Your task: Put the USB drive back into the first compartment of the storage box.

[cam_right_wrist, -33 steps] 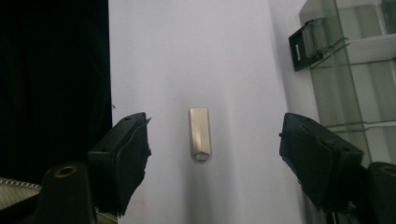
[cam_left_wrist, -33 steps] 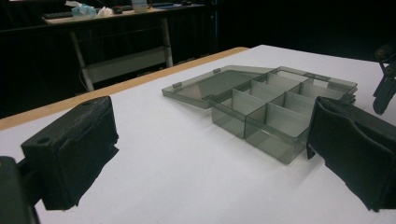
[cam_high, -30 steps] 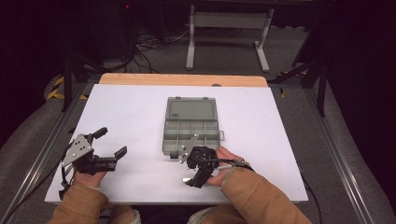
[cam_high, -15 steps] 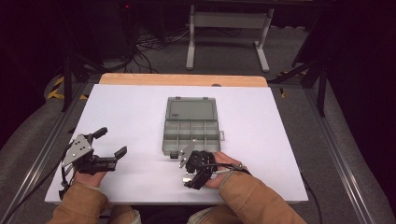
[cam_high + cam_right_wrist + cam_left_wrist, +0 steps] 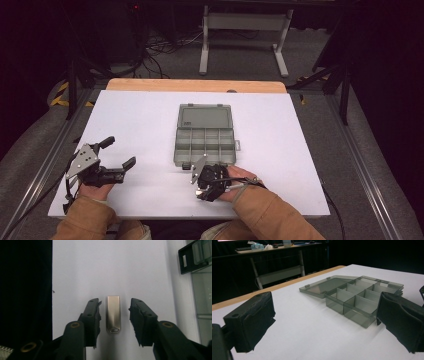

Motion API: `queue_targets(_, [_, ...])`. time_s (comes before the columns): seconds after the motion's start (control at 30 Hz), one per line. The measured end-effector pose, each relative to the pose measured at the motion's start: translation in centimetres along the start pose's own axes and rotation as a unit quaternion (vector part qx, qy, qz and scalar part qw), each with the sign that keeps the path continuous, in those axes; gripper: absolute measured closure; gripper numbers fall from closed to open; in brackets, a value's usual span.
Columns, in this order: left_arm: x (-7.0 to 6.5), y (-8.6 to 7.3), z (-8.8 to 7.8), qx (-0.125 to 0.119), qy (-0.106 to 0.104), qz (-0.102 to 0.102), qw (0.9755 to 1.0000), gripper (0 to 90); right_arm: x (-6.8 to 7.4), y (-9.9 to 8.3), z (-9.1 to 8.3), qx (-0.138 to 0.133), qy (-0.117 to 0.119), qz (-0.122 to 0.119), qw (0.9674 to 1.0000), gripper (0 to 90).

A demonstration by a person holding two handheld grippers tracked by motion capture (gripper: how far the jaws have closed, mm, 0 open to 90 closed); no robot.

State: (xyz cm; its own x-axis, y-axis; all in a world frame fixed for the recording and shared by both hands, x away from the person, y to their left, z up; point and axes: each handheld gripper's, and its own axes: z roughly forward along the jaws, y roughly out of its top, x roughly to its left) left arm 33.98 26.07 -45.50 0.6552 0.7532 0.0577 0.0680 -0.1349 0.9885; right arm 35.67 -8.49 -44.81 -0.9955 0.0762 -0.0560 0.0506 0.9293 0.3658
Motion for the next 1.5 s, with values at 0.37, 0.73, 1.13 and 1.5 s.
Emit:
queue_targets(0.37, [0.0, 0.0, 0.0, 0.001, 0.001, 0.001, 1.0000, 2.5, 0.2, -0.1, 0.4, 0.011, -0.002, -0.008, 0.9999, 78.5])
queue_targets(0.73, [0.0, 0.0, 0.0, 0.001, 0.001, 0.000, 1.0000, 2.5, 0.2, -0.1, 0.3, 0.011, -0.002, -0.006, 0.9999, 78.9])
queue_targets(1.13, [0.1, -0.1, 0.0, 0.001, 0.002, -0.002, 1.0000, 2.4, 0.0, 0.3, -1.2, -0.021, -0.008, -0.004, 0.9997, 78.9])
queue_targets(1.5, [0.2, -0.1, 0.0, -0.001, 0.006, 0.005, 1.0000, 2.1, -0.9, 0.7, -3.2, -0.050, -0.018, -0.003, 0.9986, 78.9])
